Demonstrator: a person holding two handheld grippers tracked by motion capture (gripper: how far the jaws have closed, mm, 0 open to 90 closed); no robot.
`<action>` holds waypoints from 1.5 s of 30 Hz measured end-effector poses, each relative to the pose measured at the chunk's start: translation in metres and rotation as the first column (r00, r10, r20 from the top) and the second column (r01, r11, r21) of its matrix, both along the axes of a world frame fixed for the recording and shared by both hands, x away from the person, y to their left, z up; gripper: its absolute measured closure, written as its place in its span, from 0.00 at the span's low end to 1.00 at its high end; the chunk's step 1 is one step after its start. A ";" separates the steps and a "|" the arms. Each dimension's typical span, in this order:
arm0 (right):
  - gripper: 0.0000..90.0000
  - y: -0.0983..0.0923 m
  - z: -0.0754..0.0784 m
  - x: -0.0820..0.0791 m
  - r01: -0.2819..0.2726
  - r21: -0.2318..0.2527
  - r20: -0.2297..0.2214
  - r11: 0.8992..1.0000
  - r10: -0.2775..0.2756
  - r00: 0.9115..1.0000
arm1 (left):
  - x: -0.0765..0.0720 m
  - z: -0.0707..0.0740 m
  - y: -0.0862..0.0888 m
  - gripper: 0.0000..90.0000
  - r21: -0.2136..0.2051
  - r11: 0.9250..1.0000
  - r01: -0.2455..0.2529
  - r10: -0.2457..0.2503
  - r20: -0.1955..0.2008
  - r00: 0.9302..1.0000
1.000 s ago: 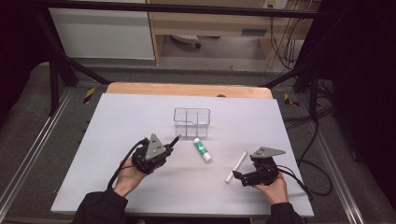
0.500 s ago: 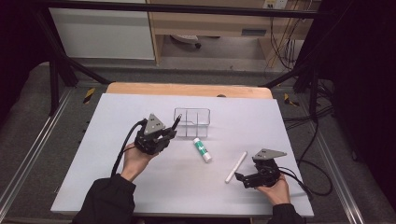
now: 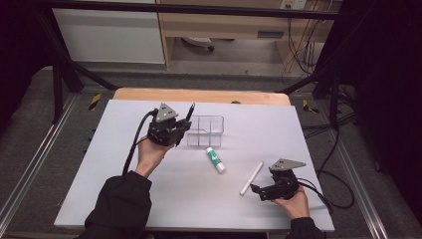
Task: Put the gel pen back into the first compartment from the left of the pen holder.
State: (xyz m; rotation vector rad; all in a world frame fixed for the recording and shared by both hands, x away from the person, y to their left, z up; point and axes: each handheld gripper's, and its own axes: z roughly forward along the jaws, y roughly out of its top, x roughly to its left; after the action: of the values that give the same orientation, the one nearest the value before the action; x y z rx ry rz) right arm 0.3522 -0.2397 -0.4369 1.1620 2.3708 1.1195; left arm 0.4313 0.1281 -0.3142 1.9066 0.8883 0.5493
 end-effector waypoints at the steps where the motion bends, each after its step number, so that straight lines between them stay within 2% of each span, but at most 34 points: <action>1: 0.01 0.000 0.000 0.000 0.000 0.000 0.000 1.000 0.000 1.000 | 0.002 0.002 -0.001 0.87 0.004 1.000 -0.003 0.003 0.004 1.000; 11: 0.01 -0.001 0.001 0.000 0.000 0.003 0.003 1.000 0.000 1.000 | 0.028 0.013 -0.013 0.87 -0.012 1.000 -0.022 0.023 0.018 1.000; 15: 0.01 -0.001 0.001 0.000 -0.003 0.002 0.007 1.000 0.003 1.000 | 0.037 0.012 -0.018 0.87 -0.022 0.999 -0.028 0.028 0.009 1.000; 16: 0.01 -0.001 0.001 0.000 -0.002 0.002 0.007 1.000 0.002 1.000 | 0.040 0.012 -0.019 0.87 -0.013 0.999 -0.033 0.033 0.016 0.999; 21: 0.01 -0.001 0.001 -0.001 -0.002 0.005 0.006 1.000 0.002 1.000 | 0.051 0.011 -0.024 0.87 -0.021 0.999 -0.047 0.048 0.025 0.999; 26: 0.01 0.000 0.001 -0.001 -0.004 0.005 0.002 1.000 0.004 1.000 | 0.062 0.004 -0.027 0.87 -0.039 0.997 -0.061 0.062 0.013 0.998; 35: 0.01 0.000 0.001 -0.001 -0.004 0.010 0.005 1.000 0.004 1.000 | 0.076 -0.013 -0.031 0.87 -0.011 0.998 -0.067 0.067 0.000 0.998; 45: 0.01 -0.001 0.001 -0.001 -0.009 0.007 0.003 1.000 0.009 1.000 | 0.087 -0.029 -0.034 0.87 -0.007 0.998 -0.066 0.066 -0.012 0.998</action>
State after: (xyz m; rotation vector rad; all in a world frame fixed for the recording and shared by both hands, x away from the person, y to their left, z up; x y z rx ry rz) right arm 0.3513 -0.2404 -0.4363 1.1519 2.3745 1.1328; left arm 0.5183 0.0945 -0.3432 1.8817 0.9622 0.5737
